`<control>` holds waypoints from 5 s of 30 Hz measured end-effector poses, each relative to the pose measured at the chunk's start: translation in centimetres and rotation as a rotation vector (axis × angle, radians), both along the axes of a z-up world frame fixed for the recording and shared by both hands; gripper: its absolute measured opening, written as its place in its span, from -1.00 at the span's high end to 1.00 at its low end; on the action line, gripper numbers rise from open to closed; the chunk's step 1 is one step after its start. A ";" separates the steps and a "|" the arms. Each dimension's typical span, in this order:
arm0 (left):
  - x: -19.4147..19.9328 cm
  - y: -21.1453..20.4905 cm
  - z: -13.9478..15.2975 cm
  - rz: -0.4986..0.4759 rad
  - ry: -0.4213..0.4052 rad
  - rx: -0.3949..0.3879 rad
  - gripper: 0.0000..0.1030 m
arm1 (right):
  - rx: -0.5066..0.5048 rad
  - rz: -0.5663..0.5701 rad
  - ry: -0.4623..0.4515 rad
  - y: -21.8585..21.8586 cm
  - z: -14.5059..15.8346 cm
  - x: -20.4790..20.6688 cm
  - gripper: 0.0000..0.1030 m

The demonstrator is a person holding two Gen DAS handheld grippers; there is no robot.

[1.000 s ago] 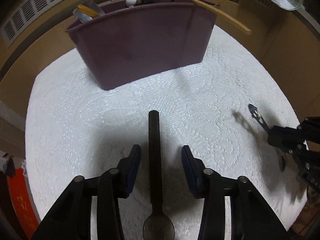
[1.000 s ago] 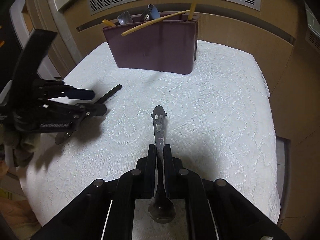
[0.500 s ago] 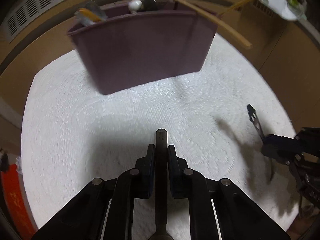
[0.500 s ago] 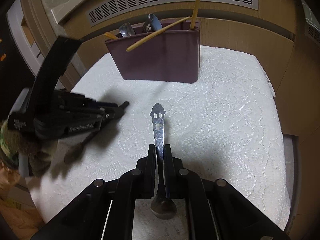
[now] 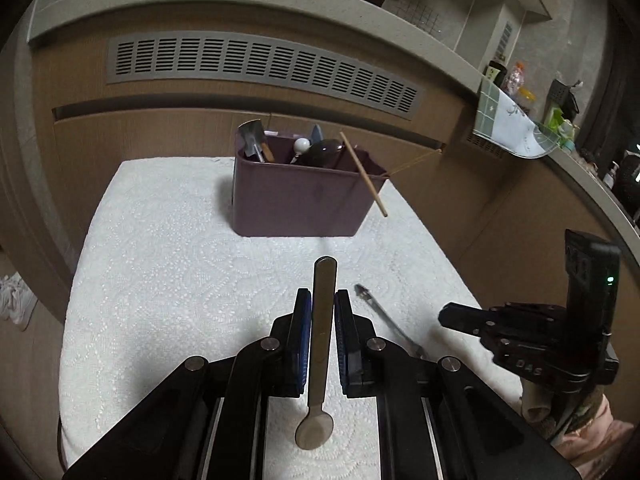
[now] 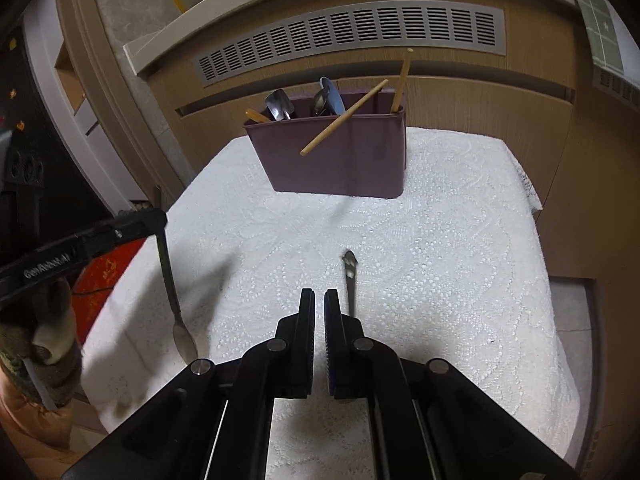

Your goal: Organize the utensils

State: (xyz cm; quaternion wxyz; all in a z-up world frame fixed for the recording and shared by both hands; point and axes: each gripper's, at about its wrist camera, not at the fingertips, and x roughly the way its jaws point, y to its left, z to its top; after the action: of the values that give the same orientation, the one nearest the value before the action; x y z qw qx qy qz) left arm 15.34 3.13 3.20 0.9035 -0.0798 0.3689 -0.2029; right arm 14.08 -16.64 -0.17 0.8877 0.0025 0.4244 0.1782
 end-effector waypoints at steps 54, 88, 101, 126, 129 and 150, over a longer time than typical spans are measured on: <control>-0.6 0.1 -2.8 0.116 -0.001 0.050 0.76 | -0.053 0.002 -0.108 0.9 2.3 -1.4 0.92; -3.1 3.3 0.1 0.225 -0.121 -0.062 0.75 | -0.275 0.069 -0.010 5.8 -7.0 -2.1 0.50; -4.5 1.7 5.1 0.205 -0.272 -0.060 0.75 | -0.142 -0.008 -0.297 2.8 6.9 -2.9 0.50; 17.5 -1.6 12.0 0.238 -0.529 -0.046 0.76 | -0.224 -0.035 -0.221 1.4 15.9 15.5 0.50; 19.1 -1.4 10.1 0.238 -0.518 -0.071 0.76 | -0.232 -0.040 -0.182 1.4 14.2 17.0 0.50; 18.6 1.2 4.3 0.242 -0.357 -0.065 0.76 | -0.252 0.007 -0.073 3.8 9.8 18.8 0.50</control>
State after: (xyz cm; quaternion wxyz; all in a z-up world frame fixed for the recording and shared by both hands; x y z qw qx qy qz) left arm 33.91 4.33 7.45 0.9693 -0.1154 0.1840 -0.1155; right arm 32.88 -12.88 9.67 0.8953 -0.1172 0.4107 0.1265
